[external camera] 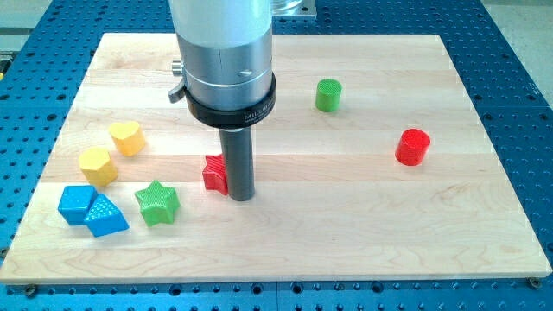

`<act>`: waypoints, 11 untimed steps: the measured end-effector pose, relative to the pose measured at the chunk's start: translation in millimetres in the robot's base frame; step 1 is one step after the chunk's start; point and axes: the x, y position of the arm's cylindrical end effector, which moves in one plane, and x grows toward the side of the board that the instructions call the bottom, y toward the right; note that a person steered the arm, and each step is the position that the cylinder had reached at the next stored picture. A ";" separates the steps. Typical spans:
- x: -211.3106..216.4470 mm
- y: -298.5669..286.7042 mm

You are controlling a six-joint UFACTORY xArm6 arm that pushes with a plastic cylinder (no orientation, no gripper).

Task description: Move the red circle to the top right of the red star

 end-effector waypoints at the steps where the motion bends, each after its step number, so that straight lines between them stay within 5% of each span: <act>1: -19.5 -5.1; 2: -19.5 -58.1; 3: -24.0 -38.1; 5: 5.6 173.8; 6: -6.5 296.6; 7: -56.7 355.3; 8: -42.7 199.2; 11: -44.1 167.7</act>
